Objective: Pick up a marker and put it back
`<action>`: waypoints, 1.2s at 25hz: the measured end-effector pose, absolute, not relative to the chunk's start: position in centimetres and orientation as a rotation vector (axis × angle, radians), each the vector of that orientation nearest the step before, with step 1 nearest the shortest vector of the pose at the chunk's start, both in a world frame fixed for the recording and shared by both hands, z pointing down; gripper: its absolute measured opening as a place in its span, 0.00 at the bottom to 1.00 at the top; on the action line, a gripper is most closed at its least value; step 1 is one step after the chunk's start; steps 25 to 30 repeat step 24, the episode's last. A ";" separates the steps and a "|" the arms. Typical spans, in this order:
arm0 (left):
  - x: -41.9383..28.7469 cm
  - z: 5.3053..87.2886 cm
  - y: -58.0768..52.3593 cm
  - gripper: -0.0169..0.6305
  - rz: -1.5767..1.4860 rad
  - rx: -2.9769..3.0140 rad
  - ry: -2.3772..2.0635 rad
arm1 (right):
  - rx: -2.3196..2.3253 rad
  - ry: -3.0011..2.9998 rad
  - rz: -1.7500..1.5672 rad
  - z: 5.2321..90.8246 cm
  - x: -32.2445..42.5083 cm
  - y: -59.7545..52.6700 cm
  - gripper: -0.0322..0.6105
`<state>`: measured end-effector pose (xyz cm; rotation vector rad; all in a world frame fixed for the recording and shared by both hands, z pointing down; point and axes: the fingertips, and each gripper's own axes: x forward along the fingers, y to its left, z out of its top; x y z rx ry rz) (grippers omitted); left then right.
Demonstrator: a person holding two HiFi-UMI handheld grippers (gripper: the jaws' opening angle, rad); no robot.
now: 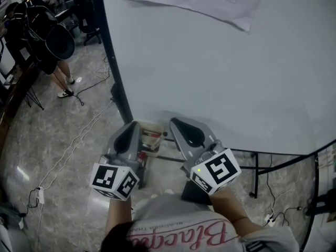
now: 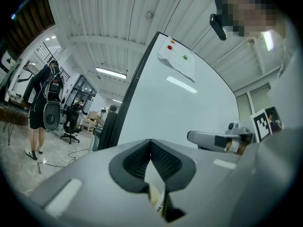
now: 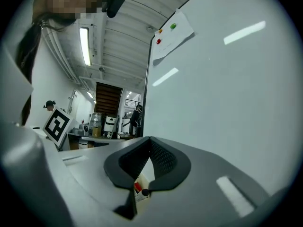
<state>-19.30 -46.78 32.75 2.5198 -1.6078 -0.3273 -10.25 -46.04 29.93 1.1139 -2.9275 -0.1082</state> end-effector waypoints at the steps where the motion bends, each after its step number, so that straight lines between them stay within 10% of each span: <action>1: -19.3 32.7 -46.8 0.02 -0.328 2.521 -1.608 | 1.112 -2.927 -0.104 30.0 -10.3 -46.0 0.05; 30: -19.1 32.0 -46.3 0.02 -0.338 2.543 -1.613 | 1.179 -2.909 -0.039 30.9 -9.5 -46.0 0.05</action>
